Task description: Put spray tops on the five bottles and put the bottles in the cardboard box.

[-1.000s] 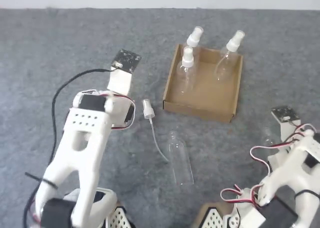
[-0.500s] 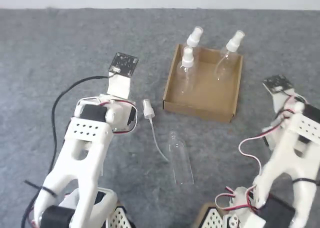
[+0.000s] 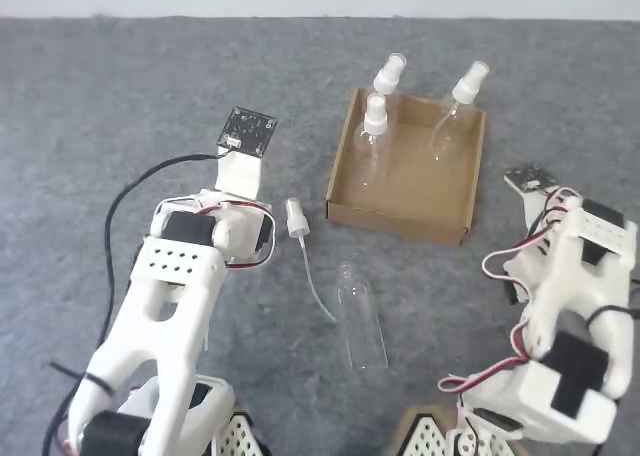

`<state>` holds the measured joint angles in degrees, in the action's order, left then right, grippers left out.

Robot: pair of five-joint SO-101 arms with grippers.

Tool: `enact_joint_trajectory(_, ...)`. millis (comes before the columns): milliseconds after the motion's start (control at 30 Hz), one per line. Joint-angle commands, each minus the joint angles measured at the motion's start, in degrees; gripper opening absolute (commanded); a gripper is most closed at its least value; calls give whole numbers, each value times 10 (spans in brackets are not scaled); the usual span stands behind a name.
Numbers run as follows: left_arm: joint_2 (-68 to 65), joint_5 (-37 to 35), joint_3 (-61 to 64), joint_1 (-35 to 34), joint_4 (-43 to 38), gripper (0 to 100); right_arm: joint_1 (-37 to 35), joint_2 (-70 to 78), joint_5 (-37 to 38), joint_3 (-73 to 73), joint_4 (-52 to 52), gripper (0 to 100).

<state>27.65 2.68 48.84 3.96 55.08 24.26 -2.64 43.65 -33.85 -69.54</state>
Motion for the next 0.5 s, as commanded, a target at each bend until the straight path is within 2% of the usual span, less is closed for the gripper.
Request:
enact_joint_trajectory(0, 21, -7, -2, -2, -14, 10, 22, 8, -3, 39, 13, 249)
enact_joint_trajectory(167, 21, -8, -2, -2, -14, 10, 39, 28, -4, 36, 45, 125)
enact_joint_trajectory(467, 25, -9, -3, -2, -14, 10, 43, -37, -6, 40, 36, 5)
